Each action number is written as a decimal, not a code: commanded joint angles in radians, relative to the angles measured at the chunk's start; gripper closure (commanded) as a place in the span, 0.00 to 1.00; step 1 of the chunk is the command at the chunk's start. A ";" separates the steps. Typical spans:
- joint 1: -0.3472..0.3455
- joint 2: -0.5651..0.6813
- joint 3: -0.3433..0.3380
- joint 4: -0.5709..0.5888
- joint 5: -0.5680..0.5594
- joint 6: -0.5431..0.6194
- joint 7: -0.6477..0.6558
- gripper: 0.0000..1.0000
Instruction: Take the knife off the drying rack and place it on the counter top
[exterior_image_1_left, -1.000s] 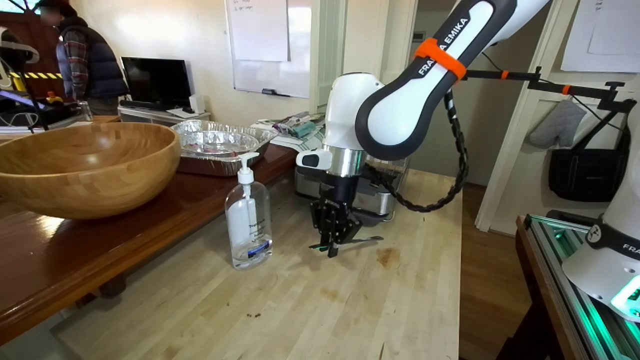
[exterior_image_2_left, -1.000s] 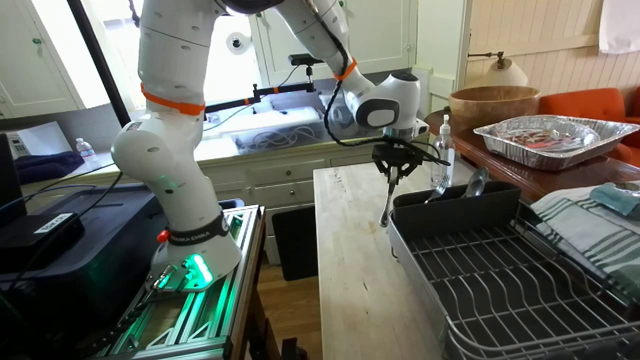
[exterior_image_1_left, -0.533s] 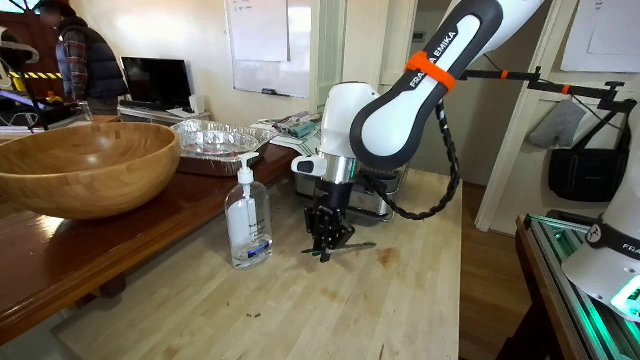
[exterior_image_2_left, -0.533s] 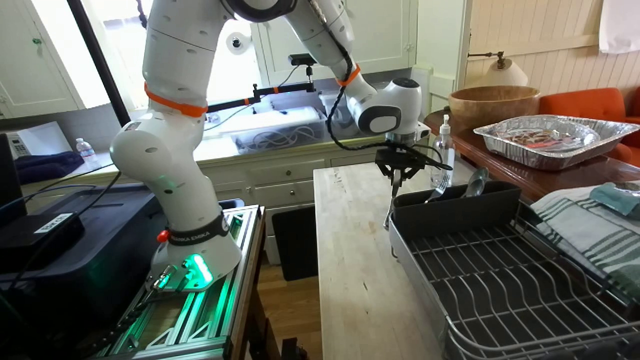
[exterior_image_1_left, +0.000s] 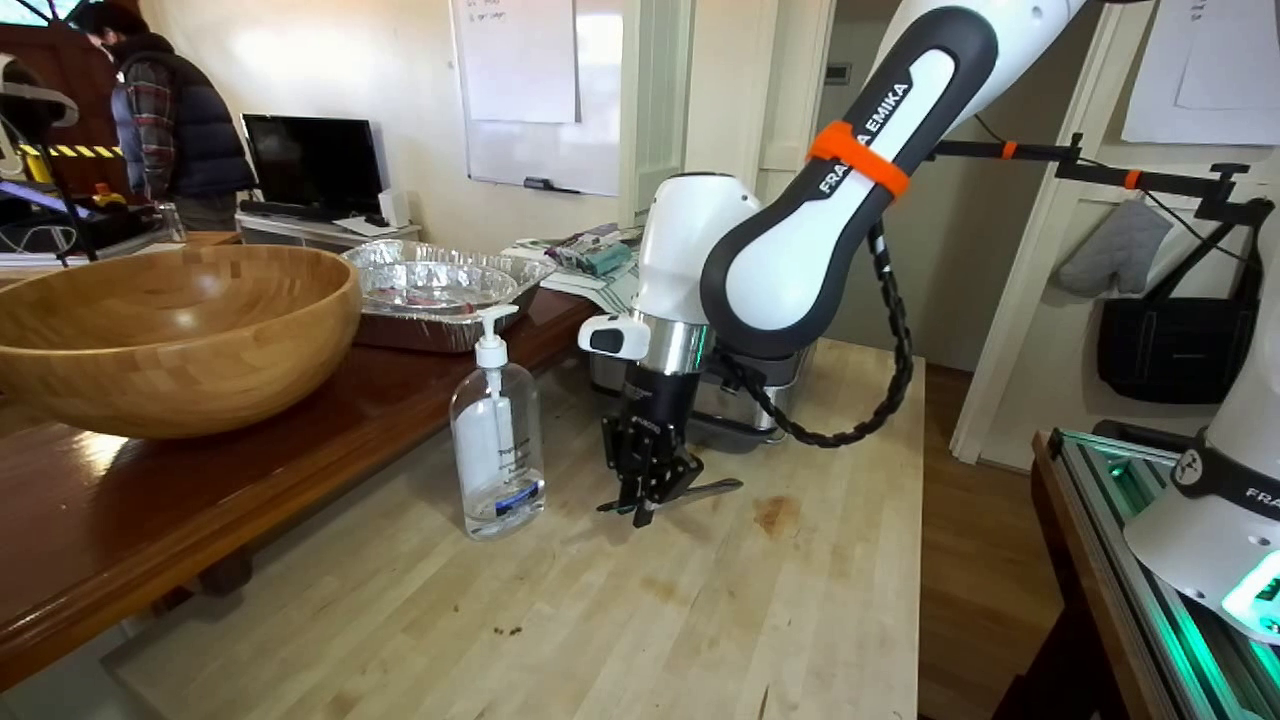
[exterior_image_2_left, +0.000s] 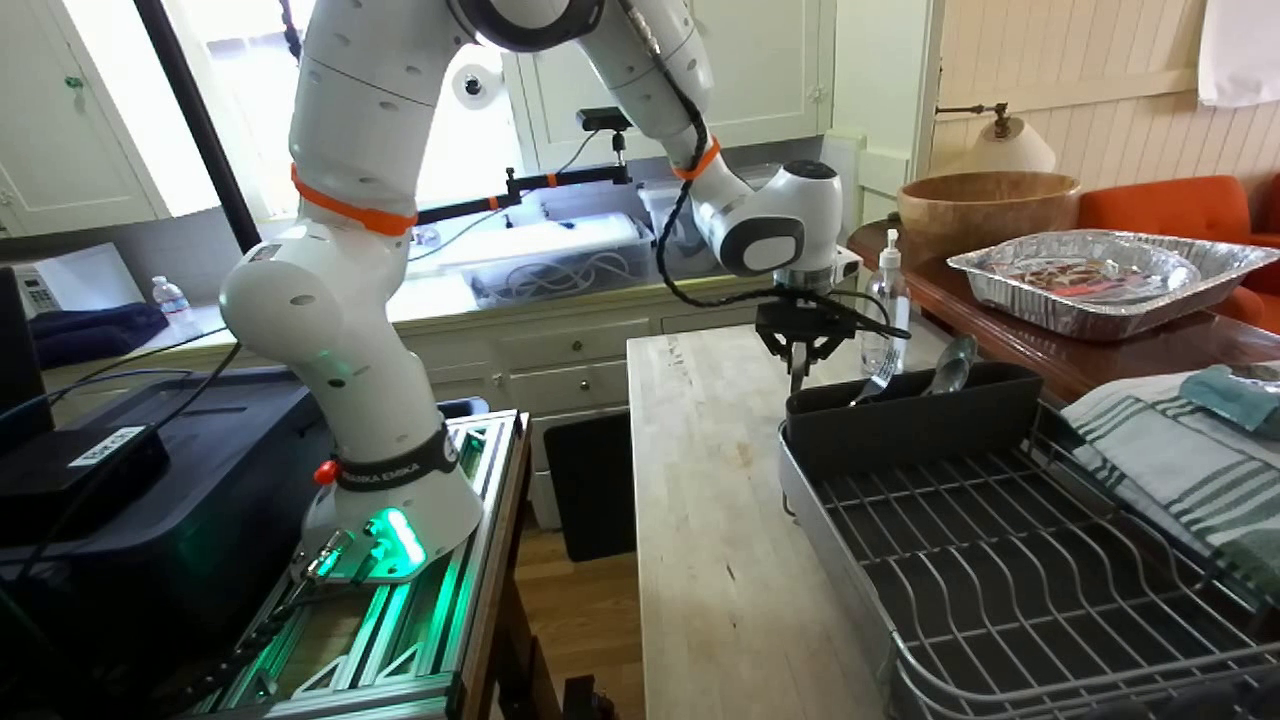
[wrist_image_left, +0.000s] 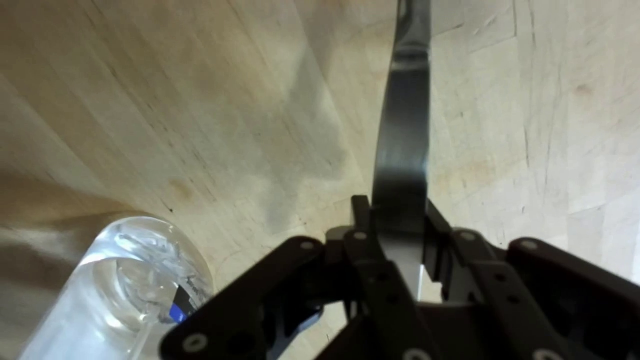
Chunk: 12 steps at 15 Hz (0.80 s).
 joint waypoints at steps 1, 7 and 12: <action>-0.001 0.026 0.000 0.013 -0.075 0.025 0.042 0.94; 0.013 0.035 -0.017 0.012 -0.163 0.020 0.089 0.94; 0.014 0.043 -0.020 0.014 -0.211 0.020 0.120 0.89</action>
